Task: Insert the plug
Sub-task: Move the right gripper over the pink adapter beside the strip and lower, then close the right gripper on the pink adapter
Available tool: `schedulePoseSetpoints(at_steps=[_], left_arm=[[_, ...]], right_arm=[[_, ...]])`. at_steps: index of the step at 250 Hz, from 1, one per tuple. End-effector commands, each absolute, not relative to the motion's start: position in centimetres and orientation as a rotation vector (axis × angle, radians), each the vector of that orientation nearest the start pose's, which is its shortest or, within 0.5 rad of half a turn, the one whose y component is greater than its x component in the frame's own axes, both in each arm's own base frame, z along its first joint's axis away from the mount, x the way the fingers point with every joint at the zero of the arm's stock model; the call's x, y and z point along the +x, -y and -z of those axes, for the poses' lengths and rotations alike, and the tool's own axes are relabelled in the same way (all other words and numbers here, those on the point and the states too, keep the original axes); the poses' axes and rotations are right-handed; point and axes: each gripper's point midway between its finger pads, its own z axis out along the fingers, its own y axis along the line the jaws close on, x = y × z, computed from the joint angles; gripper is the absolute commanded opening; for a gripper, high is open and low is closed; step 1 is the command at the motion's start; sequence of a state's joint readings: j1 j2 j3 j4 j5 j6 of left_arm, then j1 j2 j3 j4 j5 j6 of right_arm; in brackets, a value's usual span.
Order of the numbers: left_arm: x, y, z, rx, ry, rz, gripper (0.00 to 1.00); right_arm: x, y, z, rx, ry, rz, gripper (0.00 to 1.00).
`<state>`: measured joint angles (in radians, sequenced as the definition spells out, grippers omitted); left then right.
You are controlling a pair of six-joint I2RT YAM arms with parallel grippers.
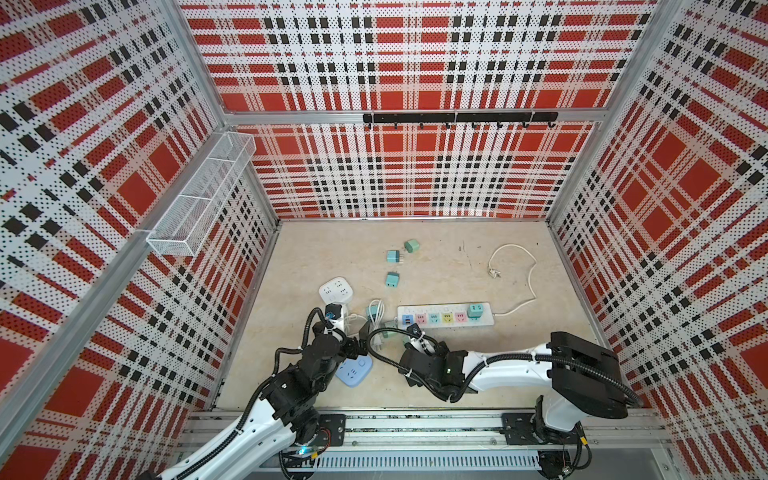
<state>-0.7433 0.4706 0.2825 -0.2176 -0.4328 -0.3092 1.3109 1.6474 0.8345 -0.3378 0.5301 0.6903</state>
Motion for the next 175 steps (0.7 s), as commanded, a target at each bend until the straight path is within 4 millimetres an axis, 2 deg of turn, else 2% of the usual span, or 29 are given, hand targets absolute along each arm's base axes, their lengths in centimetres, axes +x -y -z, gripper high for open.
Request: schedulePoseSetpoints(at_steps=[1, 49, 74, 148, 175], left_arm=[[23.2, 11.6, -16.8, 0.123, -1.917, 0.289, 0.99], [23.2, 11.6, -16.8, 0.122, -1.916, 0.289, 0.99], [23.2, 11.6, -16.8, 0.124, -1.916, 0.289, 0.99], [23.3, 11.6, -16.7, 0.125, -1.920, 0.281, 0.99], [23.2, 11.7, -16.7, 0.130, -1.922, 0.283, 0.99]], right_arm=[[16.6, -29.2, -3.8, -0.593, -2.406, -0.033, 0.95], [16.1, -26.6, -4.1, -0.530, -2.407, -0.054, 0.95], [15.7, -26.0, -4.5, -0.516, -2.404, -0.088, 0.95], [15.2, -27.7, -7.5, -0.534, -2.335, -0.229, 0.95], [15.1, -28.6, -7.8, -0.533, -2.316, -0.286, 0.95]])
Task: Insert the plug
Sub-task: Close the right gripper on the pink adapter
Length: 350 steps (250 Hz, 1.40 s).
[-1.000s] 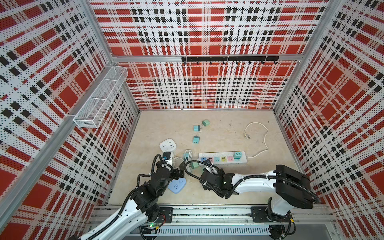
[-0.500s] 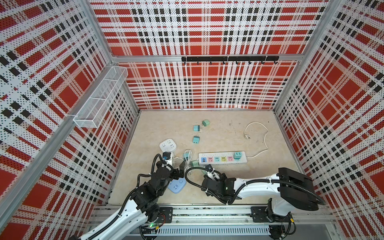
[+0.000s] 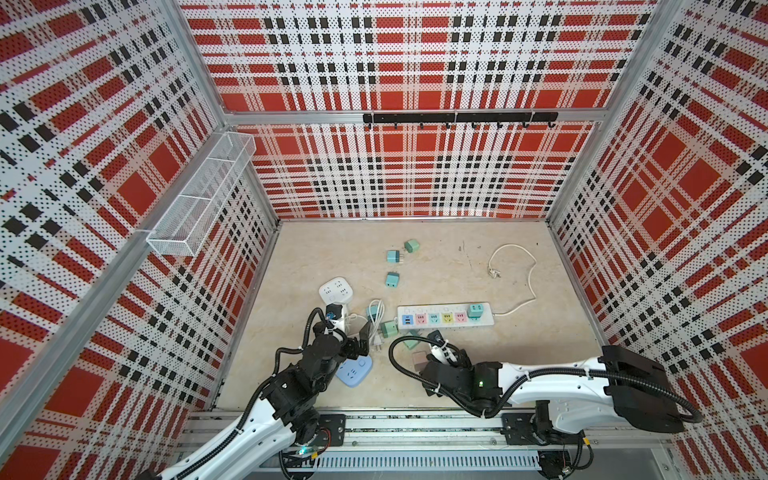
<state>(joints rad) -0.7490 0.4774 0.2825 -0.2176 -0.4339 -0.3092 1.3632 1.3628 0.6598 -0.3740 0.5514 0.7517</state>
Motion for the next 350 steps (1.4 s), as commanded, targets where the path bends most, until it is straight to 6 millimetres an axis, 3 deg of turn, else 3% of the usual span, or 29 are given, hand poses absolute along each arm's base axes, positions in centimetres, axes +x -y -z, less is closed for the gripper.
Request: schedulePoseSetpoints(at_steps=[1, 142, 218, 250, 290, 350], left_arm=[[23.2, 11.7, -16.7, 0.132, -1.922, 0.283, 0.99], [23.2, 12.2, -16.7, 0.152, -1.923, 0.277, 1.00], [23.3, 12.3, -16.6, 0.157, -1.928, 0.268, 1.00], [23.3, 12.3, -16.7, 0.158, -1.925, 0.266, 0.99], [23.3, 12.4, -16.6, 0.164, -1.928, 0.264, 1.00], [23.3, 12.5, -16.5, 0.169, -1.930, 0.259, 0.99]], right_arm=[[15.1, -28.7, -7.8, -0.533, -2.317, -0.287, 0.95], [15.1, -31.3, -4.2, -0.556, -2.370, -0.262, 0.90], [15.8, -32.6, -3.7, -0.566, -2.350, -0.228, 0.89], [16.2, -32.3, -2.7, -0.556, -2.370, -0.194, 0.76], [16.3, -32.2, -1.2, -0.547, -2.400, -0.205, 0.70], [16.5, -32.2, 0.4, -0.552, -2.424, -0.187, 0.52]])
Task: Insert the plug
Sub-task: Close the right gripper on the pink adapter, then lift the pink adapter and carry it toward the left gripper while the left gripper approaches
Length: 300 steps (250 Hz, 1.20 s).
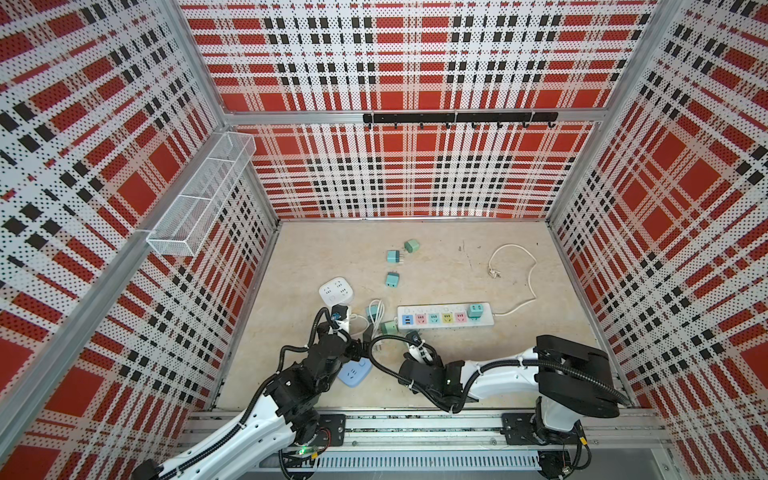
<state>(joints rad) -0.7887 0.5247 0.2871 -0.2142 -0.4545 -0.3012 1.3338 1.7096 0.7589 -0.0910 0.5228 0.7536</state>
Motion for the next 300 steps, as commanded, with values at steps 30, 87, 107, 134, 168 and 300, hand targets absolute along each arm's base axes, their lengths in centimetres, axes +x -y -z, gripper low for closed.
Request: schedulePoseSetpoints(at_steps=[30, 87, 107, 134, 168, 300], left_arm=[[23.3, 12.4, -16.5, 0.166, -1.931, 0.250, 0.99], [23.3, 12.3, -16.7, 0.160, -1.921, 0.251, 0.99], [23.2, 12.2, -16.8, 0.154, -1.913, 0.257, 0.99], [23.0, 12.1, -17.1, 0.149, -1.899, 0.276, 0.99], [23.0, 10.6, -17.4, 0.049, -1.892, 0.247, 0.99], [22.5, 11.9, -17.1, 0.140, -1.906, 0.300, 0.99]], right_arm=[[16.5, -32.0, 0.6, -0.546, -2.435, -0.166, 0.42], [16.3, -32.2, 0.2, -0.567, -2.408, -0.227, 0.28], [16.2, -32.4, -0.4, -0.573, -2.372, -0.280, 0.24], [16.7, -32.3, -2.1, -0.580, -2.320, -0.284, 0.19], [17.4, -31.8, -5.4, -0.577, -2.199, -0.321, 0.15], [18.3, -31.1, -13.9, -0.800, -1.465, -0.316, 0.02]])
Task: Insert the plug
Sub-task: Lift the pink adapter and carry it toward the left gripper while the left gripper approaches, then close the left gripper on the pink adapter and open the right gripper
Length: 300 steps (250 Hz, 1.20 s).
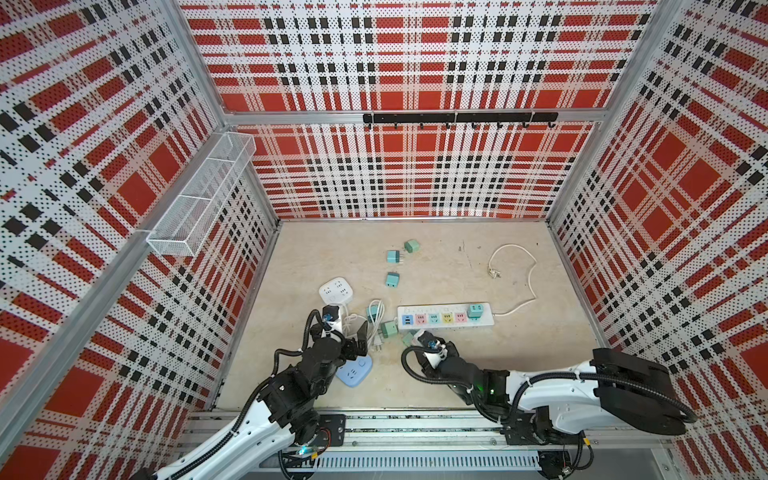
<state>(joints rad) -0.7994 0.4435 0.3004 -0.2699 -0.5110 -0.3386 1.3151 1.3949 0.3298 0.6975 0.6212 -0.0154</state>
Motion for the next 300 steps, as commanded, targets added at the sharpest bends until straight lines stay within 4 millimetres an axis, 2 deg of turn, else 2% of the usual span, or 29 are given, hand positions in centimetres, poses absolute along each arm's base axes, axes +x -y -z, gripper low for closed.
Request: schedulePoseSetpoints(at_steps=[1, 40, 62, 91, 110, 127, 148, 178, 214, 267, 300], left_arm=[[22.5, 11.9, -17.2, 0.139, -1.904, 0.301, 0.99], [22.5, 13.2, -17.4, 0.200, -1.869, 0.357, 0.99], [22.7, 13.4, -17.7, 0.191, -1.862, 0.356, 0.99], [22.3, 15.6, -17.6, 0.311, -1.876, 0.437, 0.99], [21.9, 16.0, -17.6, 0.339, -1.890, 0.449, 0.99], [21.1, 16.7, -18.1, 0.362, -1.876, 0.502, 0.99], [19.8, 17.9, -18.7, 0.364, -1.837, 0.647, 1.00], [17.9, 19.7, -19.3, 0.400, -1.775, 0.824, 0.95], [16.5, 20.8, -19.3, 0.452, -1.793, 0.889, 0.87], [13.8, 23.9, -19.7, 0.629, -1.794, 0.956, 0.85], [12.2, 25.9, -19.8, 0.738, -1.782, 0.924, 0.85]], right_arm=[[18.3, -31.1, -13.8, -0.803, -1.463, -0.314, 0.02], [18.3, -29.7, -12.0, -0.775, -1.461, -0.298, 0.01], [18.0, -30.3, -11.8, -0.802, -1.446, -0.317, 0.02], [17.7, -30.8, -11.6, -0.817, -1.444, -0.329, 0.02], [17.5, -30.8, -12.1, -0.806, -1.439, -0.359, 0.04], [17.4, -31.0, -12.0, -0.810, -1.449, -0.367, 0.04], [17.2, -31.3, -12.0, -0.811, -1.464, -0.396, 0.03], [16.6, -31.8, -12.0, -0.834, -1.463, -0.441, 0.03], [16.7, -31.6, -12.1, -0.820, -1.469, -0.442, 0.03], [16.5, -31.5, -12.4, -0.826, -1.463, -0.442, 0.02], [16.3, -31.1, -12.5, -0.842, -1.448, -0.439, 0.01]])
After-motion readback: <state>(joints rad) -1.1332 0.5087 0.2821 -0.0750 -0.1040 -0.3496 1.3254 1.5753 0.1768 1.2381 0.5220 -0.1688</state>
